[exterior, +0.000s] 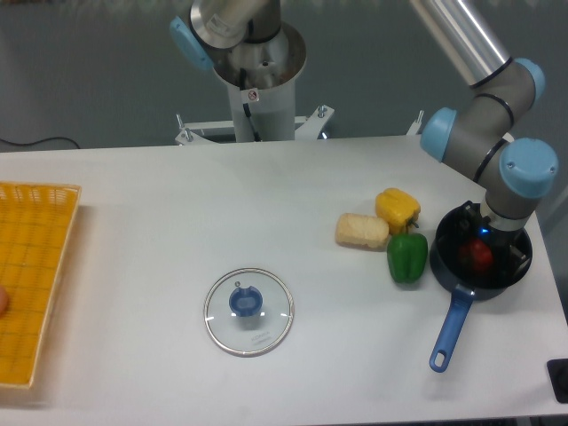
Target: Place the red pepper in the pot
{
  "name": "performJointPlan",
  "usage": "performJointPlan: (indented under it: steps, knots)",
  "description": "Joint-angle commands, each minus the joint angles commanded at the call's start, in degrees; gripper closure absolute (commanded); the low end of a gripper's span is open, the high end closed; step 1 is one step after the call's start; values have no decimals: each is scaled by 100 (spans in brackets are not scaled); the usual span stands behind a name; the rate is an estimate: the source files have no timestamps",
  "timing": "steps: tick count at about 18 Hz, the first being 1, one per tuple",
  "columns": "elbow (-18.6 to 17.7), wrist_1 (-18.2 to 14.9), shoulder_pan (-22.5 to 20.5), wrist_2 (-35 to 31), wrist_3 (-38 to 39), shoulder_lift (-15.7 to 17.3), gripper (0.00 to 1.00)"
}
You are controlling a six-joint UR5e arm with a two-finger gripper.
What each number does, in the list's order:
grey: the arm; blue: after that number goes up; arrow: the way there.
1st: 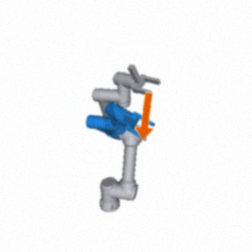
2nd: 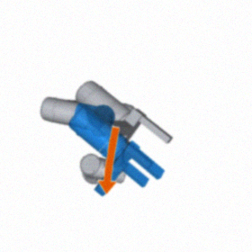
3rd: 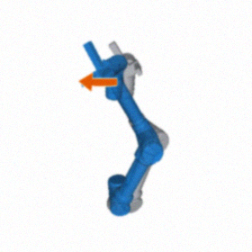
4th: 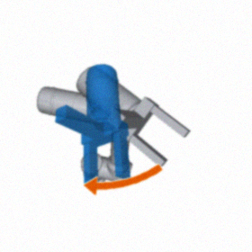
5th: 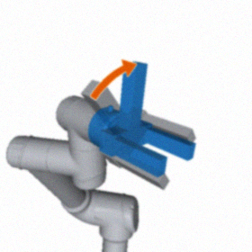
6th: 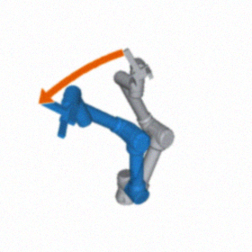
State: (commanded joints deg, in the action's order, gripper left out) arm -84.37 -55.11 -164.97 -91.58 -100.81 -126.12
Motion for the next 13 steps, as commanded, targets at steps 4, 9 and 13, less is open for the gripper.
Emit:
performJointPlan:
  steps: [4,9,13]
  knots:
    - [-35,0,0,0,0,53,9]
    - [-123,-26,0,0,-9,254,9]
    - [-219,-53,9,0,-9,456,9]
